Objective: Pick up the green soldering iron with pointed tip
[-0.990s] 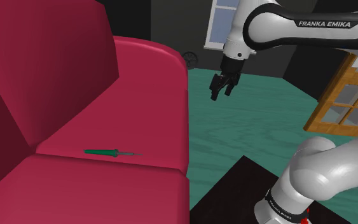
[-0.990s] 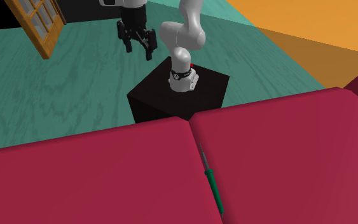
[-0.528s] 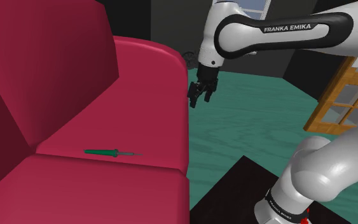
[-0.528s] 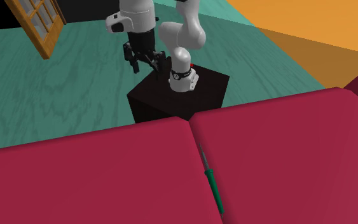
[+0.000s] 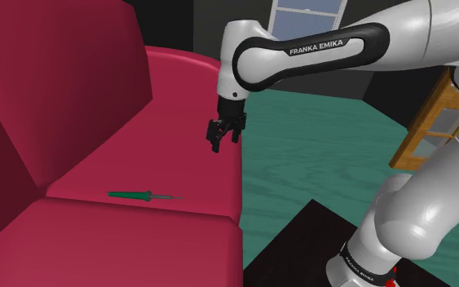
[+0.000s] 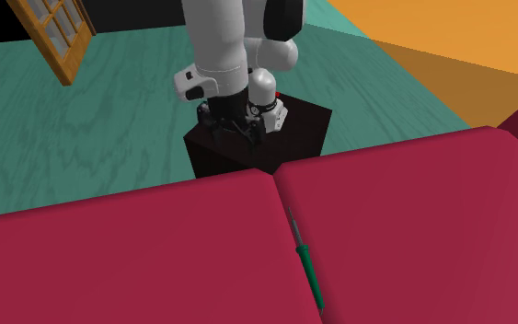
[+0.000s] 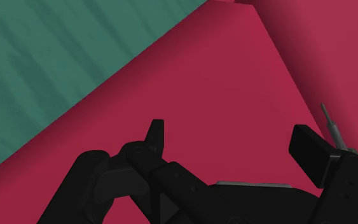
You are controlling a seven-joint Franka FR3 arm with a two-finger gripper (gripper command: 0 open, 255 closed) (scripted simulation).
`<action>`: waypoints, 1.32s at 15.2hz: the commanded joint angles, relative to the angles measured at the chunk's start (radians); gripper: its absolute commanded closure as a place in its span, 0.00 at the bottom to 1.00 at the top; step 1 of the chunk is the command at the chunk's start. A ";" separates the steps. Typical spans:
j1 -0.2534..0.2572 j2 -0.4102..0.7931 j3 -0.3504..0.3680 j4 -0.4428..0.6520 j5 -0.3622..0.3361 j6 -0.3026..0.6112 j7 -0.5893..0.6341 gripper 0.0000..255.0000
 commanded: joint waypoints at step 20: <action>0.192 0.686 0.138 0.586 -0.114 0.013 0.133 0.00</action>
